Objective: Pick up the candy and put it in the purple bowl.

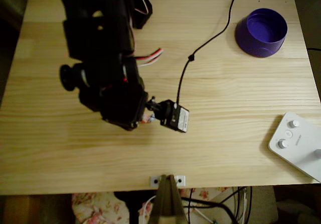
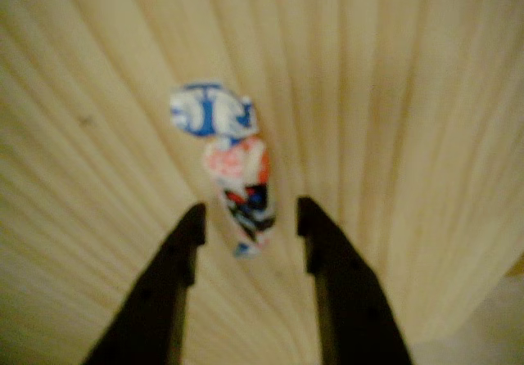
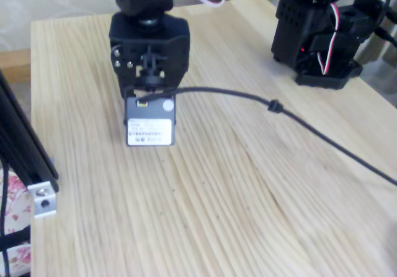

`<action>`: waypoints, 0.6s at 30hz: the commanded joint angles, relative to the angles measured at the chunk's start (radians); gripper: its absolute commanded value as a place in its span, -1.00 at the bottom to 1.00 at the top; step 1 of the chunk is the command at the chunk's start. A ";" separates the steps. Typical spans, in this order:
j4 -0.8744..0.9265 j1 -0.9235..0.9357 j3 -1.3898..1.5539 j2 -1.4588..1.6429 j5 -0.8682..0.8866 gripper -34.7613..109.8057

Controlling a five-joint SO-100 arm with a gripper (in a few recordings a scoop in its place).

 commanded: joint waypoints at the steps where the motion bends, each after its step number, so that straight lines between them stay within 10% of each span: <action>1: 0.002 0.009 -0.091 0.023 -0.009 -0.29; 18: -0.023 0.006 -0.089 -0.049 0.040 -0.32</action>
